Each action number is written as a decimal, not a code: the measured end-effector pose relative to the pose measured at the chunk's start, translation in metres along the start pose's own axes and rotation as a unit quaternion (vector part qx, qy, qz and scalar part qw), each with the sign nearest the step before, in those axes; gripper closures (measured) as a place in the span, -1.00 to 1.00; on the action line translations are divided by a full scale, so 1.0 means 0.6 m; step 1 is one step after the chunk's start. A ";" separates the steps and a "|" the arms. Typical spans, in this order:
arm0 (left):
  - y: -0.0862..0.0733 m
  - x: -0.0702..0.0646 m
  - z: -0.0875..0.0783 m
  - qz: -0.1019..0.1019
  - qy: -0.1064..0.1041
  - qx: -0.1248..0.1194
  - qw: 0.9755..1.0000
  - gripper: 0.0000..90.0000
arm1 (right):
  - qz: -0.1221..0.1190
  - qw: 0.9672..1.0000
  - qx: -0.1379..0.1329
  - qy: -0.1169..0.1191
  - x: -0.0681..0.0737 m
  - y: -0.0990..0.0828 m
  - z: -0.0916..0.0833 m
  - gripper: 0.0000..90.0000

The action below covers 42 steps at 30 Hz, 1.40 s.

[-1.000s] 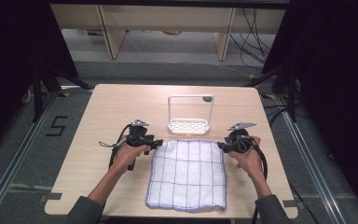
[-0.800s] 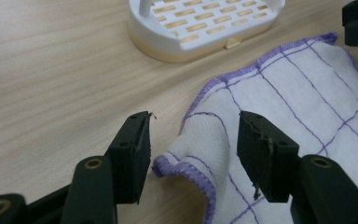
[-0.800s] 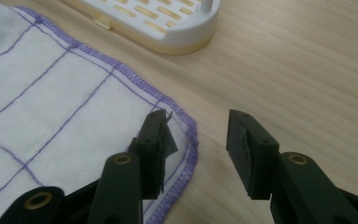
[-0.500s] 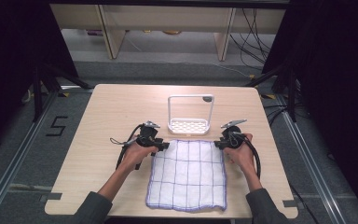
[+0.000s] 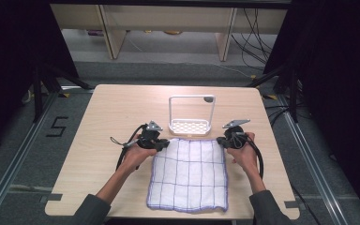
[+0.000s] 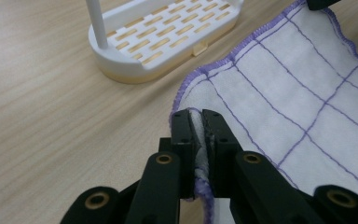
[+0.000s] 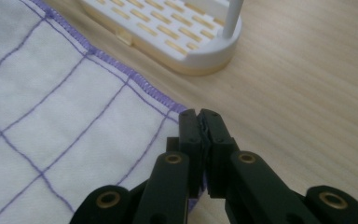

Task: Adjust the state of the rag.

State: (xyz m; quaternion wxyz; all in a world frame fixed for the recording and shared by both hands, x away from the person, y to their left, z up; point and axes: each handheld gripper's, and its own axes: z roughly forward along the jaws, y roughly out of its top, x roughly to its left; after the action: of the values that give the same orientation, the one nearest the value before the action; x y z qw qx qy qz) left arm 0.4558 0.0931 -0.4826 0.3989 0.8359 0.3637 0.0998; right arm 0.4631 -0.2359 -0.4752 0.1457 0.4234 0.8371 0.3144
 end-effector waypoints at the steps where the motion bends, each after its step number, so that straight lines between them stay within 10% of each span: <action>1: 0.001 -0.003 -0.008 0.002 0.000 -0.008 1.000 0.85 | -0.012 1.000 -0.015 0.003 0.000 0.002 -0.005 0.96; 18: 0.008 -0.017 -0.082 0.035 0.009 -0.096 0.995 0.85 | -0.051 0.995 -0.078 0.018 0.038 0.043 -0.109 0.97; 23: -0.027 -0.045 -0.111 0.103 0.020 -0.097 0.990 0.84 | -0.083 0.991 -0.103 0.038 0.077 0.014 -0.142 0.97; 34: -0.106 -0.101 -0.143 0.134 -0.015 -0.114 0.984 0.82 | -0.122 0.984 -0.119 0.059 0.143 -0.072 -0.195 0.97; 42: -0.153 -0.135 -0.141 0.149 -0.032 -0.076 0.985 0.79 | -0.115 0.988 -0.080 0.072 0.161 -0.132 -0.183 0.97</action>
State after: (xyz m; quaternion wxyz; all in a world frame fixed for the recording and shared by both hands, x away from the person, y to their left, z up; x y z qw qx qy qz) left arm 0.3109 0.1258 -0.4845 0.4532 0.8509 0.2130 0.1586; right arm 0.3003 -0.2381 -0.4409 0.1537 0.2878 0.8604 0.3916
